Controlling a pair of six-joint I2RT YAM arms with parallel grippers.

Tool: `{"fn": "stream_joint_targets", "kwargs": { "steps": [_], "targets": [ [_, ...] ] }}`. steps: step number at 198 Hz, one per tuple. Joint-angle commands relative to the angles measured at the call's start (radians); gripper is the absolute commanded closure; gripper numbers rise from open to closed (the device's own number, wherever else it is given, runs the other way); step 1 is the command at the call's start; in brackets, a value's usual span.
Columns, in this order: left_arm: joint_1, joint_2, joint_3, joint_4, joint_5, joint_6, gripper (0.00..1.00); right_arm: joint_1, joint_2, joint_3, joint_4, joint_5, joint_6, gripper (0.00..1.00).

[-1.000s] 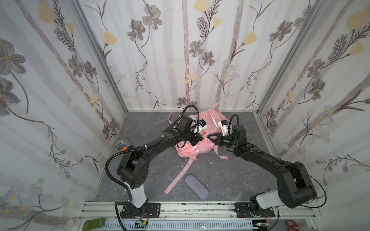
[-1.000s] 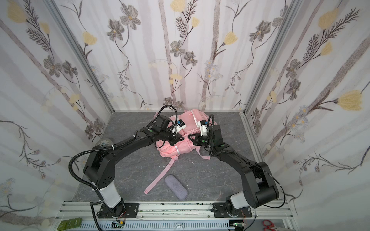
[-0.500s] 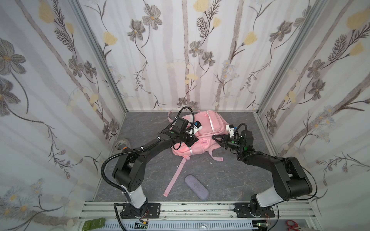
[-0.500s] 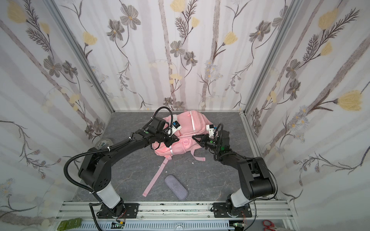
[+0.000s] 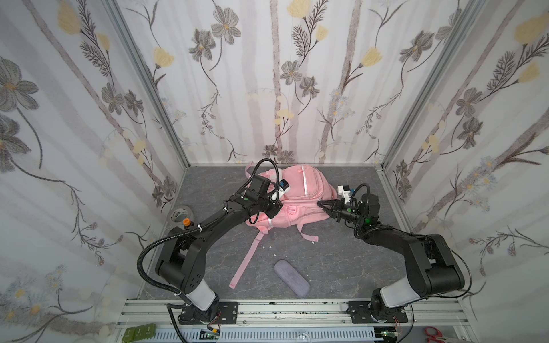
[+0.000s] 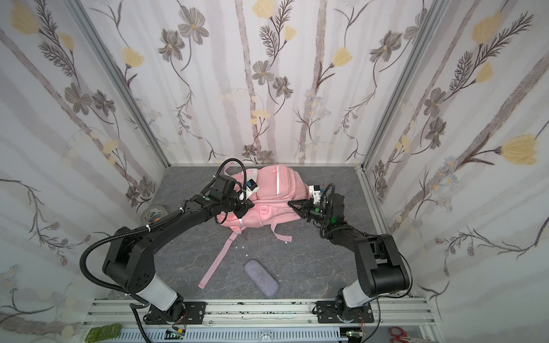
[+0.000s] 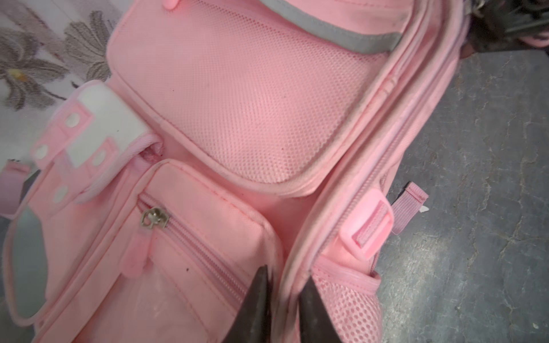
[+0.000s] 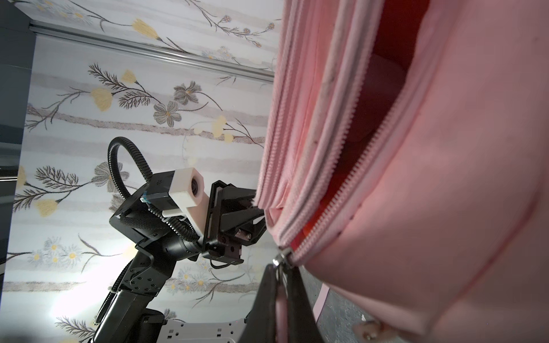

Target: Pack the student bag

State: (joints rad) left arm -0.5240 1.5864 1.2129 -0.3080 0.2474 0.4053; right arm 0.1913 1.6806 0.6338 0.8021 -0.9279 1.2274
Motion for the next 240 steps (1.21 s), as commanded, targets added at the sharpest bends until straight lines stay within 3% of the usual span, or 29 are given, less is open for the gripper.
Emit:
{"fn": "stream_joint_targets", "kwargs": {
  "steps": [1, 34, 83, 105, 127, 137, 150, 160, 180, 204, 240],
  "targets": [
    [-0.033, -0.048, 0.03, 0.002, -0.031, 0.136, 0.27, 0.033, -0.02, 0.017, 0.024, -0.005, 0.016, 1.0],
    [-0.139, -0.02, 0.092, -0.021, 0.006, 0.255, 0.24, 0.071, -0.025, 0.018, 0.019, -0.006, 0.016, 1.0],
    [-0.203, 0.149, 0.219, -0.071, -0.044, 0.258, 0.4, 0.077, -0.032, 0.019, 0.002, -0.042, 0.005, 1.0],
    [-0.208, 0.175, 0.222, -0.059, -0.032, 0.26, 0.62, 0.079, -0.038, 0.017, -0.012, -0.056, -0.005, 1.0],
    [-0.209, 0.182, 0.22, -0.049, -0.041, 0.255, 1.0, 0.077, -0.044, 0.017, -0.022, -0.06, -0.011, 1.0],
    [-0.209, 0.179, 0.218, -0.045, -0.045, 0.248, 1.0, 0.072, -0.049, 0.021, -0.053, -0.055, -0.035, 0.94],
    [-0.21, 0.173, 0.215, -0.047, -0.034, 0.246, 1.0, 0.058, -0.064, 0.059, -0.221, -0.029, -0.155, 0.76],
    [-0.209, 0.169, 0.217, -0.05, -0.019, 0.24, 1.0, 0.054, -0.076, 0.106, -0.444, 0.032, -0.337, 0.64],
    [-0.209, 0.186, 0.249, -0.092, 0.008, 0.217, 1.0, 0.071, -0.131, 0.22, -0.753, 0.225, -0.655, 0.51],
    [-0.21, 0.234, 0.334, -0.172, 0.041, 0.176, 1.0, 0.098, -0.173, 0.216, -0.853, 0.432, -0.808, 0.44],
    [-0.209, 0.272, 0.394, -0.201, 0.094, 0.119, 1.0, 0.137, -0.213, 0.192, -0.846, 0.599, -0.898, 0.5]
  ]
}}
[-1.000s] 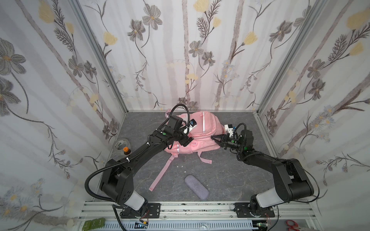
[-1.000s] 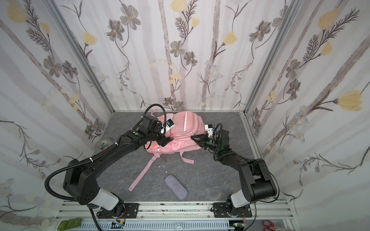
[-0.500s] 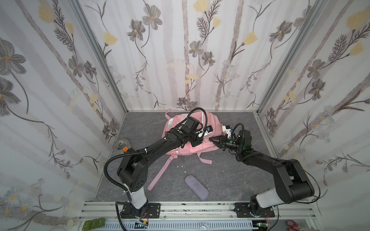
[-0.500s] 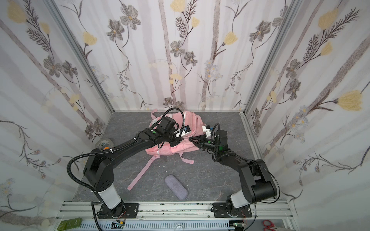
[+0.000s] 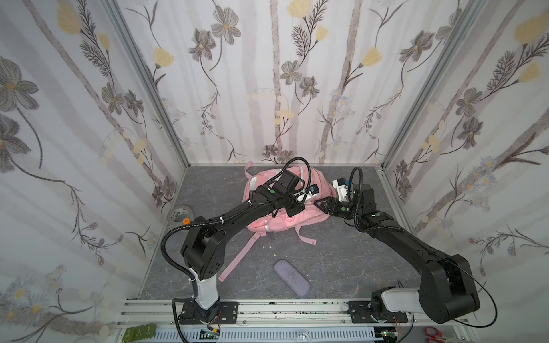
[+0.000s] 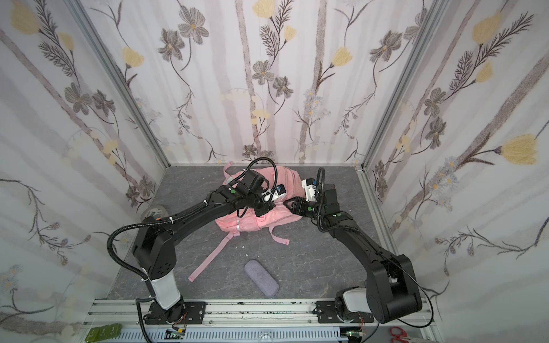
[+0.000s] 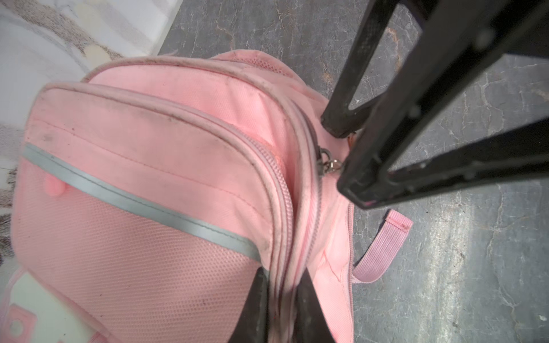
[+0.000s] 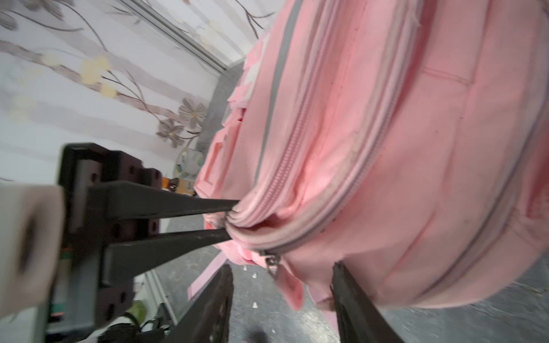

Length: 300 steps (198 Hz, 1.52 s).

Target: Pack the student bag

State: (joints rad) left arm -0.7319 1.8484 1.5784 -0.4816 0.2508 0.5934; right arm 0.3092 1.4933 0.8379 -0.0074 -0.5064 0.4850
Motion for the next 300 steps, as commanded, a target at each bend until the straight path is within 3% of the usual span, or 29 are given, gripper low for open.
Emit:
{"fn": "stream_joint_targets", "kwargs": {
  "steps": [1, 52, 129, 167, 232, 300],
  "targets": [
    [-0.001, 0.01, 0.029, -0.027, 0.092, -0.071, 1.0, 0.021, -0.026, -0.013, -0.034, 0.178, -0.159, 0.51],
    [-0.001, 0.019, 0.046, -0.003, 0.106, -0.099, 1.0, 0.057, -0.037, -0.032, 0.038, 0.193, -0.221, 0.6],
    [-0.001, 0.03, 0.065, -0.015, 0.103, -0.133, 1.0, 0.128, -0.065, -0.048, 0.099, 0.224, -0.203, 0.6],
    [-0.001, 0.034, 0.07, -0.025, 0.097, -0.135, 1.0, 0.135, -0.03, -0.033, 0.084, 0.279, -0.183, 0.73],
    [-0.001, 0.032, 0.072, -0.027, 0.1, -0.141, 1.0, 0.135, 0.028, -0.021, 0.111, 0.267, -0.114, 0.75],
    [-0.001, 0.025, 0.062, -0.037, 0.078, -0.141, 1.0, 0.121, 0.009, -0.019, 0.044, 0.327, -0.129, 0.88]
  ]
}}
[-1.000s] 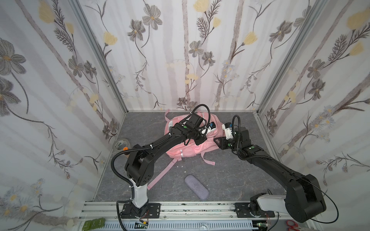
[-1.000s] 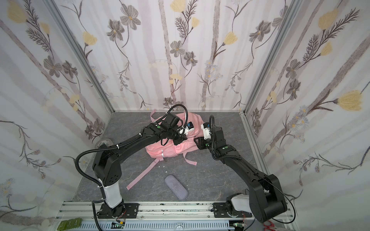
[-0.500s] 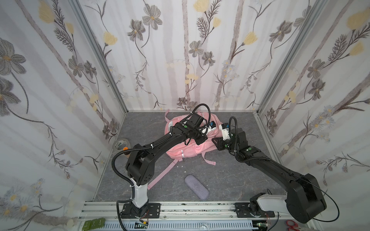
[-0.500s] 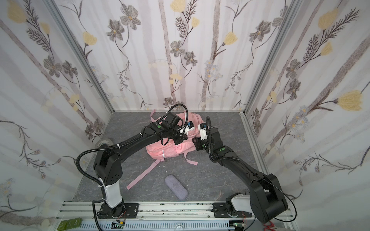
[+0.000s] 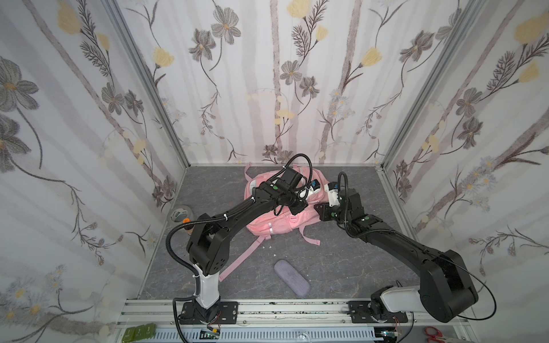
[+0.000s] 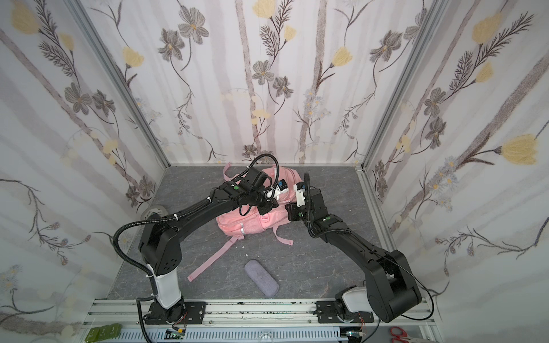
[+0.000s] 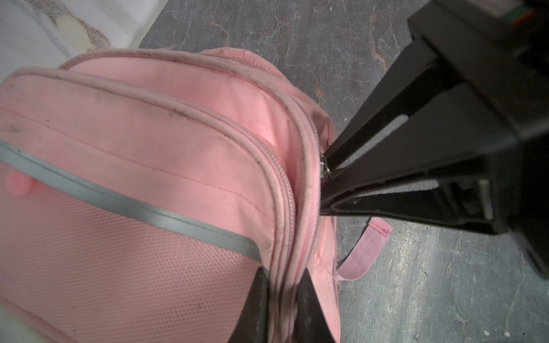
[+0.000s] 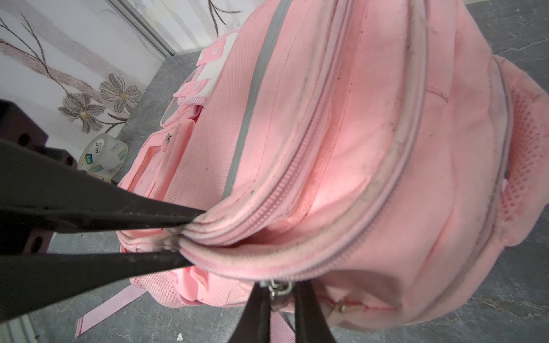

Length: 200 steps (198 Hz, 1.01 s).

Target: Pack the student bag

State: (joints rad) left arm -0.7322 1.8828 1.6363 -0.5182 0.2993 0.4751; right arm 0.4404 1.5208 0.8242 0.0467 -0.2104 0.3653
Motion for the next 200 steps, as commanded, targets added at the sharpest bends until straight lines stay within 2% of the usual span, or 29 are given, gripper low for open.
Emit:
{"fn": "stream_joint_targets", "kwargs": {
  "steps": [1, 24, 36, 104, 200],
  "targets": [
    [-0.002, -0.01, 0.004, -0.001, 0.029, -0.023, 1.0, -0.011, -0.019, -0.006, -0.011, 0.03, -0.009, 0.88],
    [-0.001, -0.022, -0.014, 0.002, 0.017, -0.014, 1.0, -0.036, -0.042, -0.021, -0.013, -0.008, -0.021, 0.98],
    [-0.001, -0.028, -0.02, 0.004, 0.011, -0.009, 1.0, -0.054, -0.044, -0.023, -0.017, -0.029, -0.025, 0.99],
    [0.0, -0.06, -0.054, 0.006, -0.003, 0.005, 1.0, -0.137, -0.05, -0.029, -0.018, -0.134, -0.045, 1.0],
    [0.027, -0.159, -0.167, 0.01, -0.015, 0.075, 1.0, -0.207, -0.042, 0.011, -0.073, -0.146, -0.056, 1.0]
  ]
}}
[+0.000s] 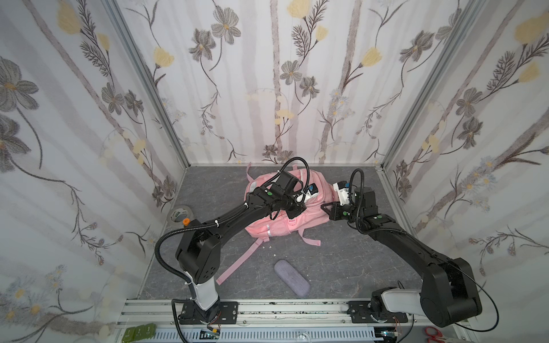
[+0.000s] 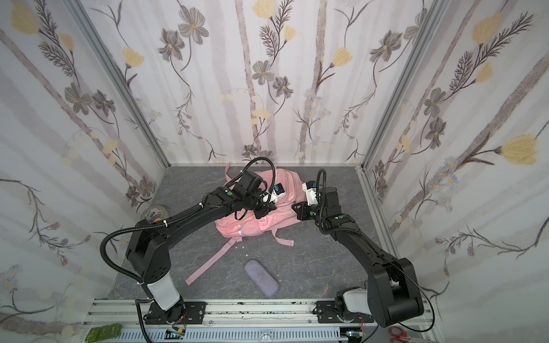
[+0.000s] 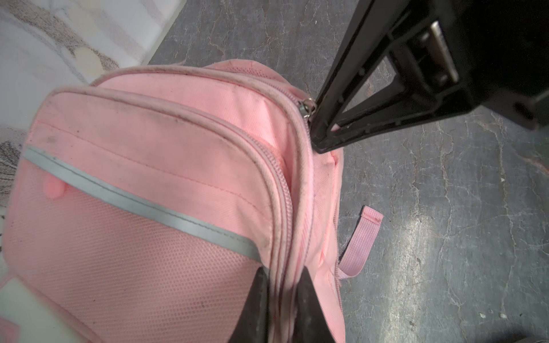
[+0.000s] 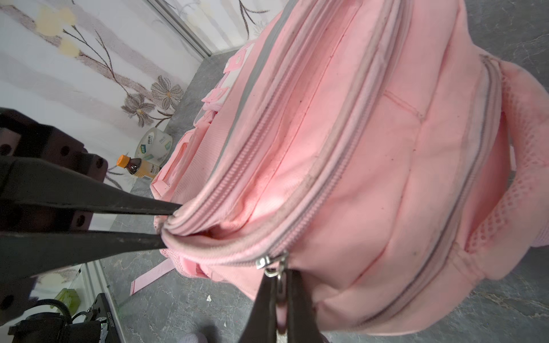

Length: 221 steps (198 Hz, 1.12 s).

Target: Pack the student bag

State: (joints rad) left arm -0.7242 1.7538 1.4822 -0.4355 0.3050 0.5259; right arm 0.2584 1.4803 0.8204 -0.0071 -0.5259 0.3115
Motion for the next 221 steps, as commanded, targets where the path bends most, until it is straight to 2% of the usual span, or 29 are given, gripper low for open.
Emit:
{"fn": "stream_joint_targets", "kwargs": {
  "steps": [1, 39, 111, 126, 138, 154, 161, 167, 195, 221],
  "targets": [
    [0.02, -0.031, -0.014, -0.074, -0.02, 0.025, 1.0, -0.025, -0.002, 0.015, -0.021, 0.167, -0.002, 1.0],
    [0.03, -0.056, -0.022, -0.092, -0.034, 0.055, 1.0, -0.055, 0.004, 0.034, -0.048, 0.127, -0.011, 1.0],
    [0.056, -0.194, -0.194, -0.022, -0.001, 0.134, 1.0, -0.099, 0.146, 0.142, -0.151, 0.154, -0.145, 1.0],
    [0.074, -0.207, -0.212, -0.01, -0.022, 0.128, 1.0, -0.099, 0.164, 0.163, -0.176, 0.155, -0.161, 1.0],
    [0.081, -0.208, -0.209, -0.012, -0.079, 0.118, 1.0, -0.094, 0.159, 0.178, -0.188, 0.133, -0.155, 1.0],
    [0.073, -0.192, -0.162, -0.072, -0.116, 0.124, 0.57, -0.067, 0.131, 0.178, -0.188, 0.1, -0.128, 1.0],
    [0.066, -0.185, -0.14, -0.089, -0.127, 0.122, 0.47, -0.052, 0.124, 0.175, -0.188, 0.09, -0.111, 1.0],
    [0.057, -0.18, -0.122, -0.102, -0.135, 0.12, 0.42, -0.041, 0.123, 0.17, -0.185, 0.076, -0.091, 1.0],
    [-0.027, -0.157, -0.05, -0.138, -0.159, 0.147, 0.39, -0.002, 0.052, 0.122, -0.13, 0.02, 0.034, 1.0],
    [-0.098, -0.116, 0.033, -0.136, -0.153, 0.123, 0.39, 0.042, 0.015, 0.109, -0.114, 0.002, 0.086, 1.0]
  ]
}}
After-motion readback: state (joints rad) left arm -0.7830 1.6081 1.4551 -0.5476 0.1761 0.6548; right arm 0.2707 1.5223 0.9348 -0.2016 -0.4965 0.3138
